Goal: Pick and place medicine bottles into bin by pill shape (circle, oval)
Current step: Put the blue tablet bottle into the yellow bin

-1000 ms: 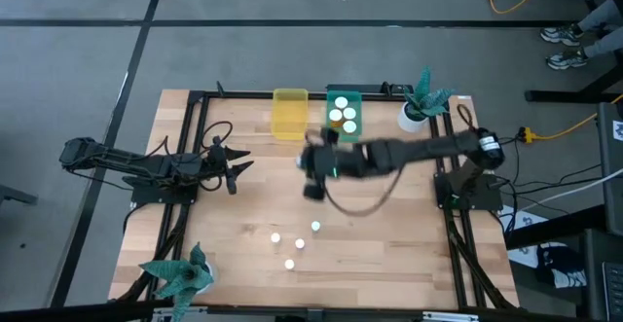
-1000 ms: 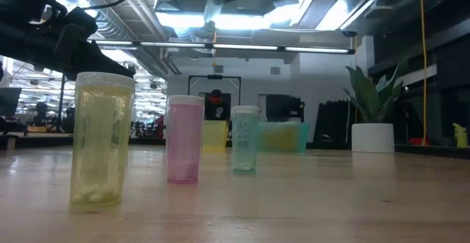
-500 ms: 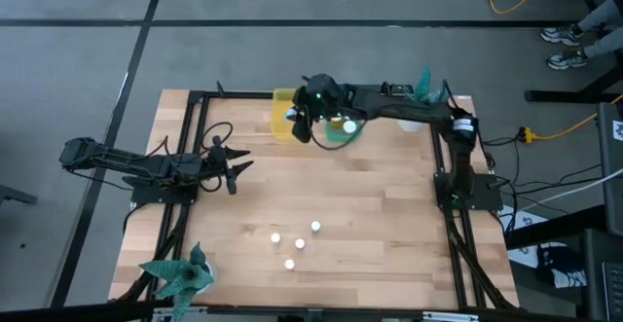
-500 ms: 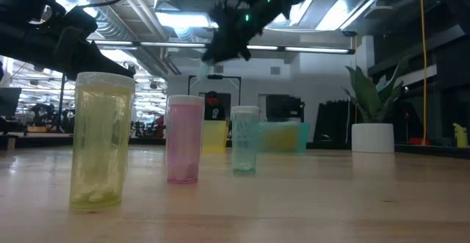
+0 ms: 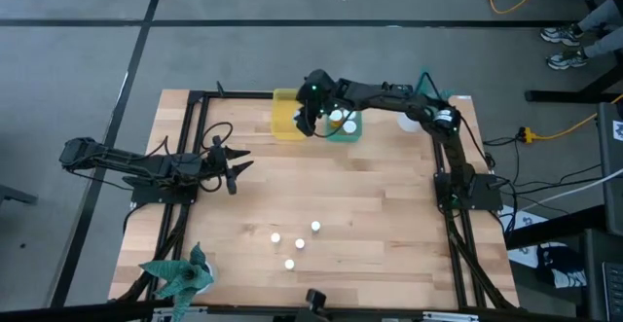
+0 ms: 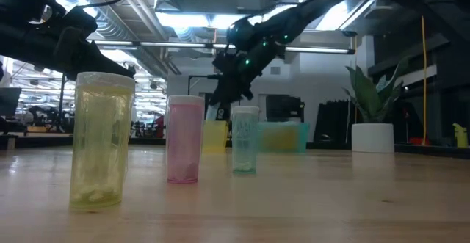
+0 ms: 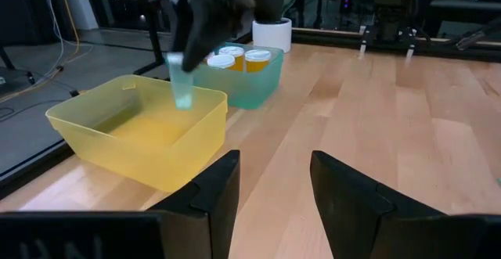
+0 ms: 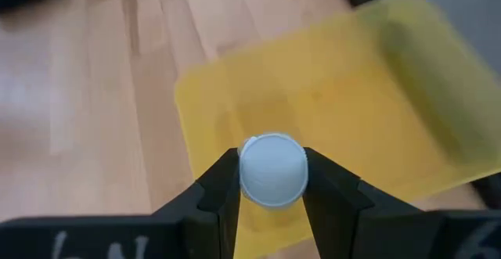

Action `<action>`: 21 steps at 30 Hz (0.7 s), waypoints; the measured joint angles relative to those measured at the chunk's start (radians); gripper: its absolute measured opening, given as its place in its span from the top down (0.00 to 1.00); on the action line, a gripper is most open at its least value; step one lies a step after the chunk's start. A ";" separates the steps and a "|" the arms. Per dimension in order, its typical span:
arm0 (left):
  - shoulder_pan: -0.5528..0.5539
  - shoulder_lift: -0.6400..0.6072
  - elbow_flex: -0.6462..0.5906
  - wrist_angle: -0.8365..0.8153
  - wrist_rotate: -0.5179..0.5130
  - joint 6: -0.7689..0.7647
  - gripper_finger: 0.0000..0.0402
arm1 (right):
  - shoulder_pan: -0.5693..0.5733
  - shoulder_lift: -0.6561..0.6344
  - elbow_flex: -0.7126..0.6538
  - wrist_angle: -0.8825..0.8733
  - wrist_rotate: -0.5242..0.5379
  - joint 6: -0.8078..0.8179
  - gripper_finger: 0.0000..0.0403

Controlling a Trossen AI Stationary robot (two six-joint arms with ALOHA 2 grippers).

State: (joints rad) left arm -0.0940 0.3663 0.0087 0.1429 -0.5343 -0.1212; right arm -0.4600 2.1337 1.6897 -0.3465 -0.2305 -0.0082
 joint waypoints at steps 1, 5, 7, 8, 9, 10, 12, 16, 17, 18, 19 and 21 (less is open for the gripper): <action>0.000 0.000 0.000 0.000 0.000 0.000 0.63 | 0.003 0.009 0.000 -0.002 0.000 0.000 0.71; 0.000 0.000 0.000 0.000 0.000 0.000 0.63 | 0.015 0.031 0.000 -0.027 0.003 0.000 0.71; 0.000 0.000 0.000 0.000 0.000 0.000 0.63 | 0.022 0.034 0.000 -0.051 0.037 -0.001 0.71; 0.000 0.000 0.000 0.000 0.000 0.000 0.63 | 0.026 0.034 0.000 -0.062 0.062 -0.003 0.71; 0.000 0.000 0.000 0.000 0.000 -0.001 0.63 | 0.029 0.034 0.000 -0.067 0.086 -0.004 0.71; 0.000 0.000 0.000 0.000 0.000 -0.001 0.63 | 0.031 0.034 0.000 -0.070 0.101 -0.008 0.71; 0.000 0.000 0.000 0.000 0.000 0.000 0.63 | 0.032 0.034 0.000 -0.083 0.098 -0.019 0.71; 0.000 0.000 0.000 0.000 0.000 -0.001 0.63 | 0.041 0.034 -0.007 -0.098 0.104 -0.022 0.71; 0.000 0.000 0.000 0.000 0.000 -0.001 0.63 | 0.045 0.034 -0.009 -0.100 0.114 -0.024 0.70; 0.000 0.000 0.000 0.000 0.000 -0.001 0.63 | 0.047 0.034 -0.009 -0.101 0.120 -0.024 0.70; 0.000 0.000 0.000 0.000 0.000 -0.001 0.63 | 0.049 0.034 -0.009 -0.101 0.122 -0.023 0.69; 0.000 0.000 0.000 0.000 0.000 -0.001 0.63 | 0.053 0.034 -0.009 -0.099 0.123 -0.023 0.68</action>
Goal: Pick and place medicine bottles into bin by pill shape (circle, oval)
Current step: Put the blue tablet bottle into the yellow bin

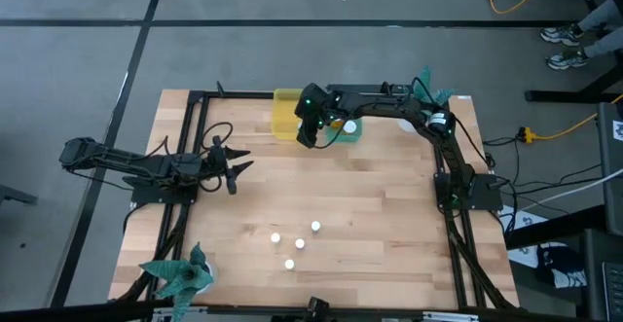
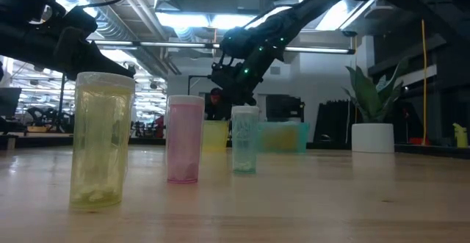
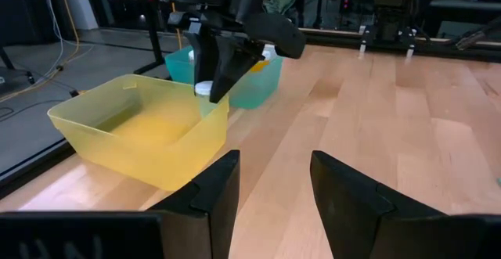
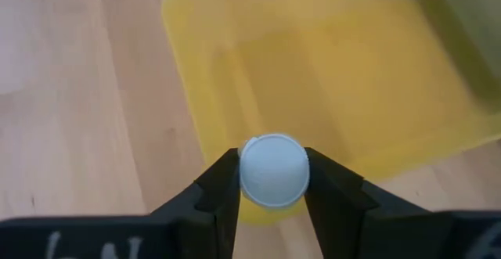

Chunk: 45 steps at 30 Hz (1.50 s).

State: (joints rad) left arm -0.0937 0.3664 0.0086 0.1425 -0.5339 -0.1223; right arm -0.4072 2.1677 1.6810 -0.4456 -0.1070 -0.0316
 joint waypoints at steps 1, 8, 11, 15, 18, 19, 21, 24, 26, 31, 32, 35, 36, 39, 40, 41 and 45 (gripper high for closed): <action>0.000 0.000 0.000 0.000 0.000 0.000 0.63 | 0.001 0.000 0.000 0.000 0.000 0.000 0.67; 0.000 0.000 0.000 0.000 0.000 0.000 0.63 | 0.000 0.000 0.000 0.009 0.002 0.000 0.64; 0.000 0.000 0.000 0.000 0.000 0.000 0.63 | 0.000 0.000 0.000 0.009 0.002 0.001 0.64; 0.000 0.000 0.000 0.000 0.000 0.000 0.63 | 0.000 0.000 0.000 0.009 0.001 0.001 0.64; 0.000 0.000 0.000 0.000 0.000 0.000 0.63 | 0.000 0.000 0.000 0.009 0.001 0.005 0.64; 0.000 0.000 0.000 0.000 0.000 0.000 0.63 | 0.001 0.000 0.000 0.009 0.001 0.004 0.64; 0.000 0.000 0.000 0.000 0.000 0.000 0.63 | 0.005 0.000 0.000 0.008 0.001 0.000 0.64; 0.000 0.000 0.000 0.000 0.000 0.000 0.63 | 0.014 0.000 0.000 0.009 0.002 -0.025 0.64; 0.000 0.000 0.000 0.000 0.000 0.000 0.63 | 0.022 0.000 0.000 0.013 0.002 -0.042 0.64; 0.000 0.000 0.000 0.000 0.000 0.000 0.63 | 0.034 0.000 0.000 0.023 0.001 -0.058 0.64; 0.000 0.000 0.000 0.000 0.000 0.000 0.63 | 0.033 0.000 0.000 0.024 0.001 -0.058 0.64; 0.000 0.000 0.000 0.000 0.000 0.000 0.63 | 0.033 0.000 0.000 0.026 0.002 -0.057 0.64; 0.000 0.000 0.000 0.000 0.000 0.000 0.63 | 0.032 0.000 0.000 0.026 0.002 -0.057 0.64; 0.000 0.000 0.000 0.000 0.000 0.000 0.63 | 0.032 0.000 0.000 0.026 0.002 -0.059 0.63; 0.000 0.000 0.000 0.000 0.000 0.000 0.63 | 0.032 -0.001 0.000 0.026 0.002 -0.060 0.63; 0.000 0.000 0.000 0.000 0.000 -0.001 0.63 | 0.033 -0.001 0.000 0.026 0.002 -0.063 0.63; 0.000 0.000 0.000 0.000 0.000 -0.001 0.63 | 0.032 -0.002 0.000 0.026 0.002 -0.084 0.63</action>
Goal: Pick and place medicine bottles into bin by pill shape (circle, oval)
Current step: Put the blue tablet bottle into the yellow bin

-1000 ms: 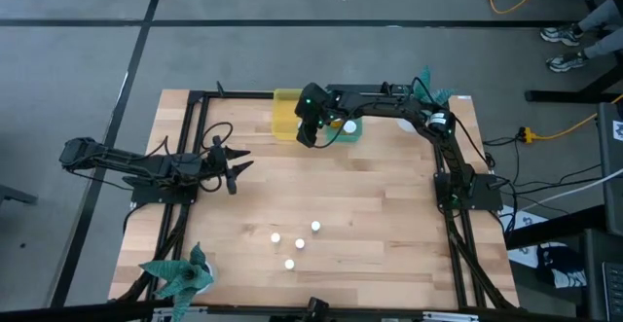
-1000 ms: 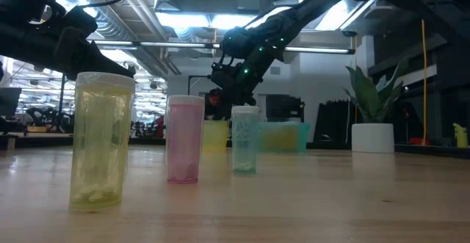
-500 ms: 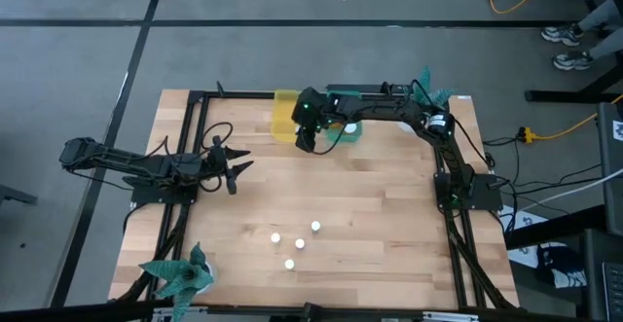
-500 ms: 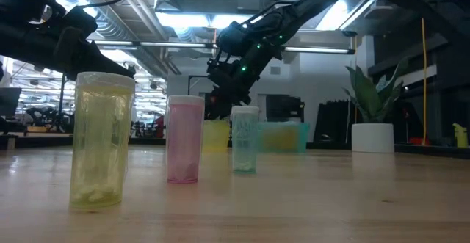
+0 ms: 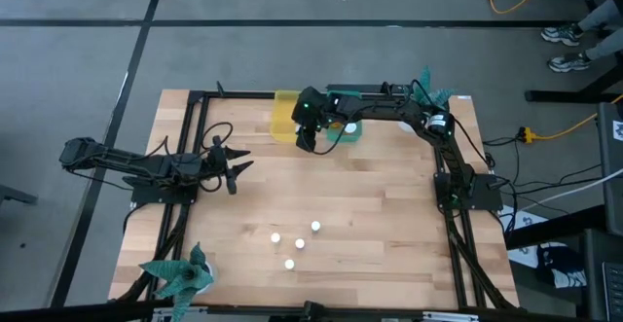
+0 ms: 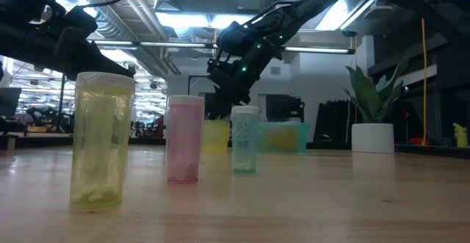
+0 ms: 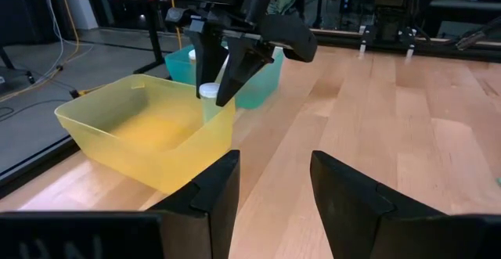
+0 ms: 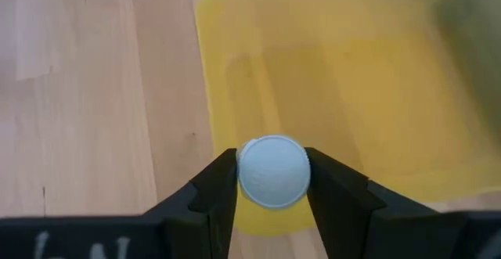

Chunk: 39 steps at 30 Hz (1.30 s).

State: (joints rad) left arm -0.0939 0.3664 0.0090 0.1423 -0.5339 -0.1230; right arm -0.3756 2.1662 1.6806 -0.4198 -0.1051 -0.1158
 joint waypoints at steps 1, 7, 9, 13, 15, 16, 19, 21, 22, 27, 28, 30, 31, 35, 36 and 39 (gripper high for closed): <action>0.000 0.000 0.000 0.000 0.000 0.000 0.63 | 0.000 0.000 0.000 0.000 0.000 -0.001 0.63; 0.000 0.000 0.000 0.000 0.000 0.000 0.63 | 0.000 0.000 0.000 -0.011 0.032 -0.002 0.63; 0.000 0.000 0.000 0.000 0.000 0.000 0.63 | -0.001 0.000 0.000 -0.020 0.044 -0.002 0.63; 0.000 0.000 0.000 0.000 0.000 0.000 0.63 | -0.001 0.000 0.000 -0.018 0.044 -0.037 0.63; 0.000 0.000 0.000 0.000 0.000 0.000 0.63 | -0.001 0.000 0.000 -0.018 0.044 -0.049 0.63; 0.000 0.000 0.000 0.000 0.000 0.000 0.63 | -0.001 0.000 0.000 -0.018 0.044 -0.050 0.63; 0.000 0.000 0.000 0.000 0.000 0.000 0.63 | -0.001 0.000 0.000 -0.022 0.046 -0.050 0.63; 0.000 0.000 0.000 0.000 0.000 0.000 0.63 | -0.001 0.000 0.000 -0.028 0.071 -0.051 0.64; 0.000 0.000 0.000 0.000 0.000 0.000 0.63 | -0.001 0.000 0.000 -0.033 0.083 -0.051 0.64; 0.000 0.000 0.000 0.000 0.000 0.000 0.63 | -0.001 0.000 0.000 -0.036 0.085 -0.051 0.64; 0.000 0.000 0.000 0.000 0.000 0.000 0.63 | -0.001 0.000 0.000 -0.036 0.085 -0.051 0.64; 0.000 0.000 0.000 0.000 0.000 0.000 0.63 | -0.001 0.000 0.000 -0.036 0.085 -0.051 0.64; 0.000 0.000 0.000 0.000 0.000 0.000 0.63 | -0.001 0.000 0.000 -0.035 0.085 -0.052 0.64; 0.000 0.000 0.000 0.000 0.000 -0.001 0.63 | -0.001 0.000 0.000 -0.033 0.085 -0.049 0.64; 0.000 0.000 0.000 0.000 0.000 -0.001 0.63 | -0.001 0.000 0.000 -0.028 0.085 -0.048 0.64; 0.000 0.000 0.000 0.000 0.000 -0.001 0.63 | -0.001 0.000 0.000 -0.027 0.085 -0.047 0.64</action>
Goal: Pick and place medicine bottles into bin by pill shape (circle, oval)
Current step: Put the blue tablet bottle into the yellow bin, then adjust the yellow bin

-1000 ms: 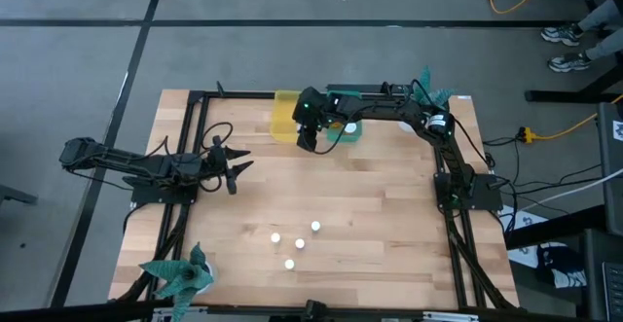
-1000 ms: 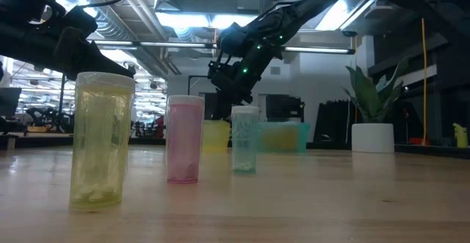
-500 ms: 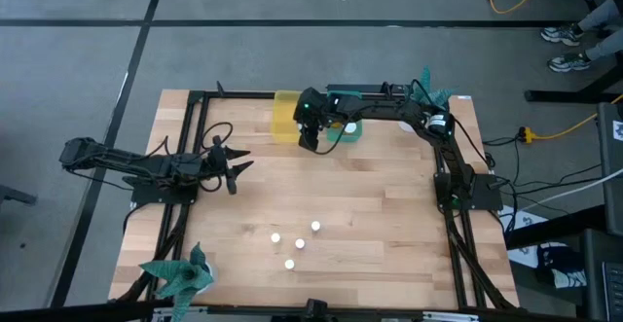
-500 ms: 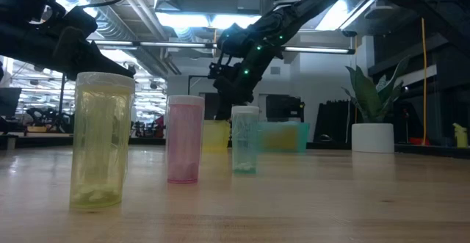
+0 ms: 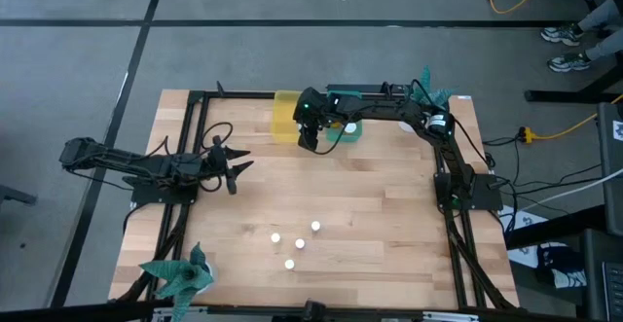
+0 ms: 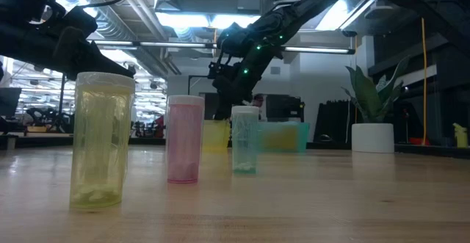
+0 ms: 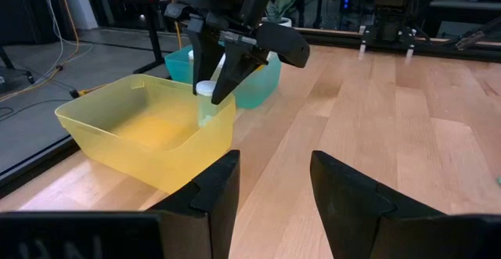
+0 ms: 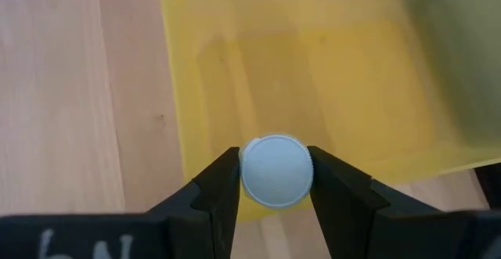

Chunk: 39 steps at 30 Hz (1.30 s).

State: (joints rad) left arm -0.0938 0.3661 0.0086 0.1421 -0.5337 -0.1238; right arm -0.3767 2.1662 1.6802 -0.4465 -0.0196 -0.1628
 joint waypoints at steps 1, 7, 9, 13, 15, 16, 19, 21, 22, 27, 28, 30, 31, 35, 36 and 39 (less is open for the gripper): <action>0.000 0.000 0.000 0.000 0.000 0.000 0.63 | 0.001 0.000 0.000 0.000 -0.002 0.001 0.64; 0.000 0.000 0.000 0.000 0.000 0.000 0.63 | 0.001 0.000 0.000 -0.011 -0.033 0.024 0.64; 0.000 0.000 0.000 0.000 0.000 0.000 0.63 | 0.001 0.000 0.000 -0.011 -0.050 0.023 0.64; 0.000 0.000 0.000 0.000 0.000 0.000 0.63 | 0.001 0.000 0.000 -0.010 -0.053 0.022 0.63; 0.000 0.000 0.000 0.000 0.000 0.000 0.63 | 0.001 0.000 0.000 -0.009 -0.053 0.022 0.63; 0.000 0.000 0.000 0.000 0.000 0.000 0.63 | 0.001 0.000 0.000 -0.009 -0.053 0.022 0.63; 0.000 0.000 0.000 0.000 0.000 0.000 0.63 | 0.001 0.000 0.000 -0.009 -0.053 0.020 0.63; 0.000 0.000 0.000 0.000 0.000 0.000 0.63 | 0.001 0.000 0.000 -0.008 -0.053 0.019 0.62; 0.000 0.000 0.000 0.000 0.000 0.000 0.63 | 0.001 0.000 0.000 -0.008 -0.053 0.019 0.60; 0.000 0.000 0.000 0.000 0.000 0.000 0.63 | 0.001 0.000 0.000 -0.006 -0.053 0.021 0.50; 0.000 0.000 0.000 0.000 0.000 0.000 0.63 | 0.001 0.000 0.000 -0.006 -0.053 0.021 0.48; 0.000 0.000 0.000 0.000 0.000 0.000 0.63 | 0.001 0.000 0.000 -0.006 -0.052 0.019 0.46; 0.000 0.000 0.000 0.000 0.000 0.000 0.63 | 0.001 0.000 0.000 -0.006 -0.052 0.018 0.45; 0.000 0.000 0.000 0.000 0.000 0.000 0.63 | 0.001 0.000 0.002 0.004 -0.052 0.003 0.45; 0.000 0.000 0.000 0.000 0.000 0.000 0.63 | 0.001 0.000 0.009 0.003 -0.053 0.003 0.45; 0.000 0.000 0.000 0.000 0.000 0.000 0.63 | 0.002 0.000 0.056 -0.004 -0.053 0.003 0.47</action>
State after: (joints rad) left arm -0.0940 0.3663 0.0086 0.1417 -0.5335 -0.1238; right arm -0.3748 2.1662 1.7361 -0.4503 -0.0722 -0.1593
